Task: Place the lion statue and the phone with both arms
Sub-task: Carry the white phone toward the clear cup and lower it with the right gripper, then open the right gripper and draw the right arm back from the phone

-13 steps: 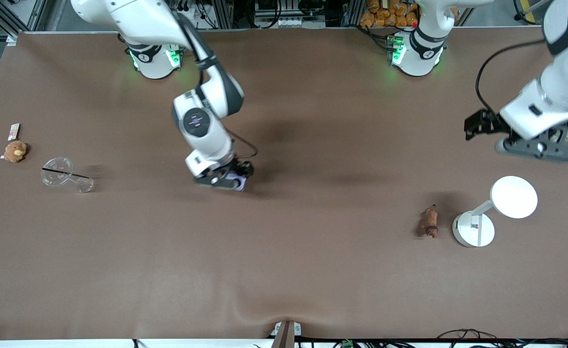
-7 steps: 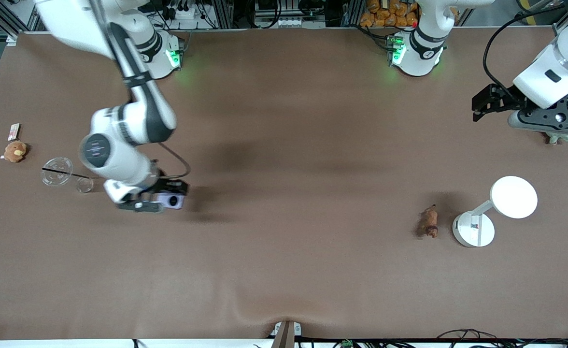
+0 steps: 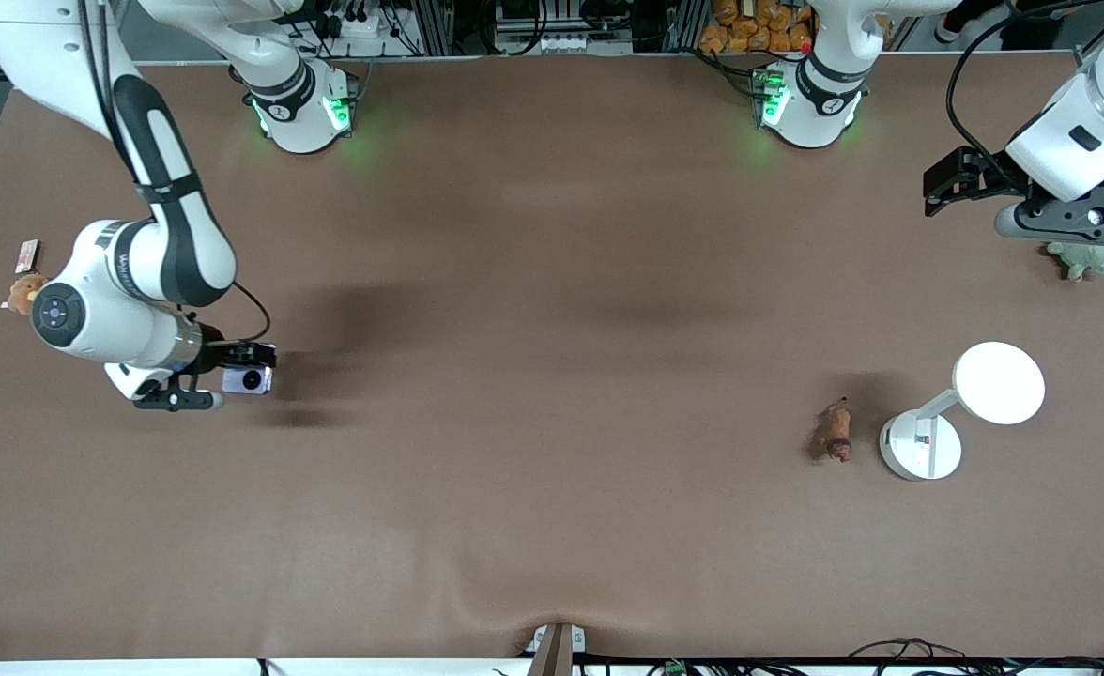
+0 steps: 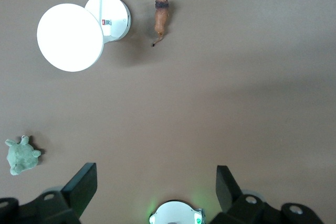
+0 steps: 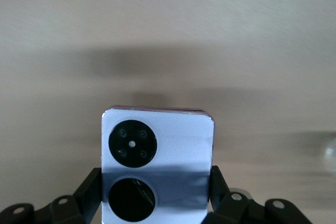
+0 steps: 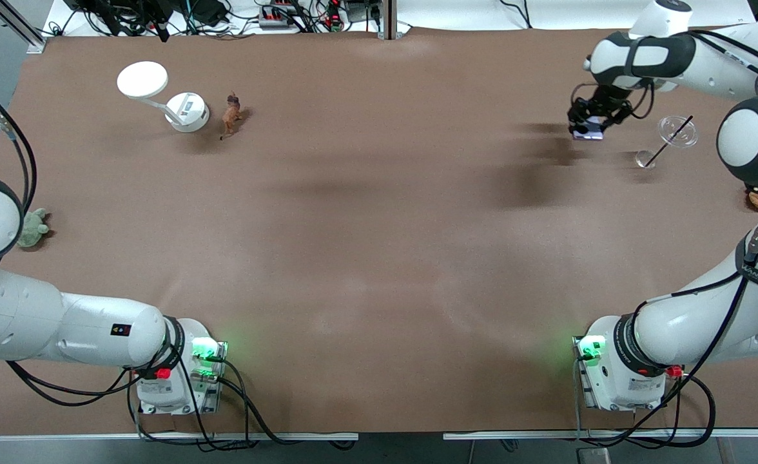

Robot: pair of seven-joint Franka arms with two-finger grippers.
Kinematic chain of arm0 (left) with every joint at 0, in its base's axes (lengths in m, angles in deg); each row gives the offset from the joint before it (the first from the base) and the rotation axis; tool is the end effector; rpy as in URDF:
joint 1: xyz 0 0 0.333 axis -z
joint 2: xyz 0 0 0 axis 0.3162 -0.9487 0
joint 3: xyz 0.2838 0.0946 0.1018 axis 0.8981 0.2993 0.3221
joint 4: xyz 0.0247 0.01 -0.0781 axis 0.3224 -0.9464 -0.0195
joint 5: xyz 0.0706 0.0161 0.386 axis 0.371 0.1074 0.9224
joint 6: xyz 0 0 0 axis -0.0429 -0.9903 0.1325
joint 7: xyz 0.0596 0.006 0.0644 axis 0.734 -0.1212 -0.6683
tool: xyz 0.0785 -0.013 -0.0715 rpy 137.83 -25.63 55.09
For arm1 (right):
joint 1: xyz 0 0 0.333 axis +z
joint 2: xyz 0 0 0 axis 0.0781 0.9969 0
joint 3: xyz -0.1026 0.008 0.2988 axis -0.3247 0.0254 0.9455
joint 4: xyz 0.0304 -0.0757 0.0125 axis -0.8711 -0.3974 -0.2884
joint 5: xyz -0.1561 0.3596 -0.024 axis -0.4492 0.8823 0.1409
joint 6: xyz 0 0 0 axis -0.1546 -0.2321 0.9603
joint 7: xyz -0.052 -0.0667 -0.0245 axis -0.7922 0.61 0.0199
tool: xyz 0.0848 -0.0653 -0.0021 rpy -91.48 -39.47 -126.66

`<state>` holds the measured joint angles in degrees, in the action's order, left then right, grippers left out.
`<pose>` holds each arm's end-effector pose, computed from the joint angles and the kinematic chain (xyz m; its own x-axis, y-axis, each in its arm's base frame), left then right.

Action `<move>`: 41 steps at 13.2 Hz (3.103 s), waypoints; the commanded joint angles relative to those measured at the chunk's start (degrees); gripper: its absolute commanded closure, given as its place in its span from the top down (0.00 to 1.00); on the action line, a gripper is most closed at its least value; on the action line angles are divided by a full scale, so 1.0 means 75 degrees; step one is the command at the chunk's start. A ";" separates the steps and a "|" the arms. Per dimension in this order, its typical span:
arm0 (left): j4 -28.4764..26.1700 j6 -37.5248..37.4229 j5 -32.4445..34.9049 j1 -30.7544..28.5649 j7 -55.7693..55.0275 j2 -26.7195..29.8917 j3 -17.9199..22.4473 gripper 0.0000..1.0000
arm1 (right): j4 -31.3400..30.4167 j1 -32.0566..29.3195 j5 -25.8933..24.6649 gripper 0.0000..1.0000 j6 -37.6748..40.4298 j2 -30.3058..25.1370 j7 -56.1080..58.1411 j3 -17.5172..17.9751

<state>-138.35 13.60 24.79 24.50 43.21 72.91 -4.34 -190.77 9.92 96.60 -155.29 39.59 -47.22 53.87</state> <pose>0.5252 -0.0821 0.6315 0.9858 -0.1386 -0.0946 -0.1425 -0.9892 -0.0351 0.5715 -0.0248 0.2464 0.9874 -0.0093 -0.1577 -0.0223 -0.9964 -0.0812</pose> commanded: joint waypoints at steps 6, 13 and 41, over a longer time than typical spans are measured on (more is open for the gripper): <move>0.0120 -0.0254 -0.0139 -0.0001 0.0035 -0.0004 0.0034 1.00 | -0.1334 -0.0608 -0.0173 0.00 -0.2049 0.0243 0.0998 0.0086; 0.0108 -0.0289 -0.0150 -0.0012 0.0035 -0.0028 0.0034 1.00 | -0.1393 -0.0609 -0.0173 1.00 -0.2003 0.0244 0.0999 0.0086; 0.0108 -0.0289 -0.0150 -0.0001 -0.0012 -0.0075 0.0022 1.00 | 0.6146 -0.0784 -0.0244 1.00 0.8298 -0.2097 -0.0846 0.0168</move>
<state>-138.44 12.45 24.79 24.54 43.22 72.50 -4.19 -137.28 4.09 95.36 -92.10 29.14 -46.76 54.29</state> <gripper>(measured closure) 0.000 0.000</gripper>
